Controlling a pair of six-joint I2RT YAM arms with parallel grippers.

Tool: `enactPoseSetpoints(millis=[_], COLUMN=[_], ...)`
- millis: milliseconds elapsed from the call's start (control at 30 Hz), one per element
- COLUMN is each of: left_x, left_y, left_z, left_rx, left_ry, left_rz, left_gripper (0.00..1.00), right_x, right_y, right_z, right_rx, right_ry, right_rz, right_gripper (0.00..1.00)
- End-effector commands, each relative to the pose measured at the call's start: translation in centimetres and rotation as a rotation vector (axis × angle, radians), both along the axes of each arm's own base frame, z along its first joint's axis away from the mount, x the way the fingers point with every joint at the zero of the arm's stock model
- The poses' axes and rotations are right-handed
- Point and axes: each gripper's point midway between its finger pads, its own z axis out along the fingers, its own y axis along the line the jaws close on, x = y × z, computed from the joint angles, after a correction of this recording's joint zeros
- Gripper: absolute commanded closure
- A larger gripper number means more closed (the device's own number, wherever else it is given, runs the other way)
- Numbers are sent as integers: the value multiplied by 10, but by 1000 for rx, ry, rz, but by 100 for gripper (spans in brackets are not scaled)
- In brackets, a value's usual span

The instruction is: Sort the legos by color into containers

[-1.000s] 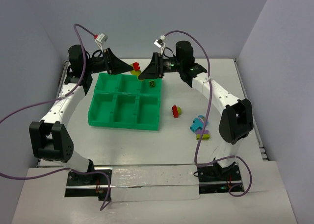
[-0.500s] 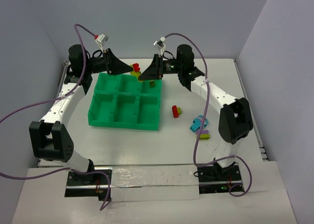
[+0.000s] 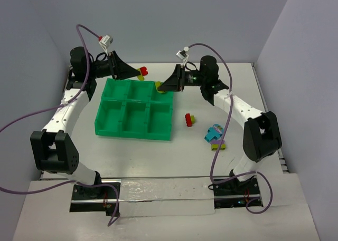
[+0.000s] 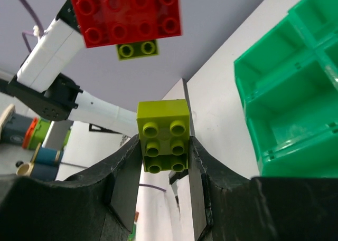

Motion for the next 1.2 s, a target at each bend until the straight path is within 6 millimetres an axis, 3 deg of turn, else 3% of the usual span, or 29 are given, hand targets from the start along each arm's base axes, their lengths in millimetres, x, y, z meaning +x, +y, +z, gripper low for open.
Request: enactPoseSetpoints(millis=[0,133,267,333,500,800,1000,1167], left_x=[4,12,33,40,48,59,68,73], left_y=[1,4,14,20,29,35,39,39], left_z=[6,-1,-8,-11,-17,-30,-41,-53], left_rx=[-8,10,56,91,120,163,200,232], left_ry=[-43,-18,14,12,39,76,108,125], left_rz=[1,52,173,221,304,365,391,378], left_gripper=[100,100,100,100,100,100,100,100], right_x=[-1,23,45,44,30,23,28,43], right_y=[-13,-24,-47,-56,-50,-28,-31,-37], right_z=[23,2,-42,-62,-98,-116,-116,-112], right_rx=[11,-134,-415,-539,-656,-729,-746,-788], right_ry=[-74,-60,-8,-20,4,-12,-11,-28], right_rz=[-53,-207,-432,-487,-489,-441,-478,-538], right_gripper=[100,100,100,100,100,100,100,100])
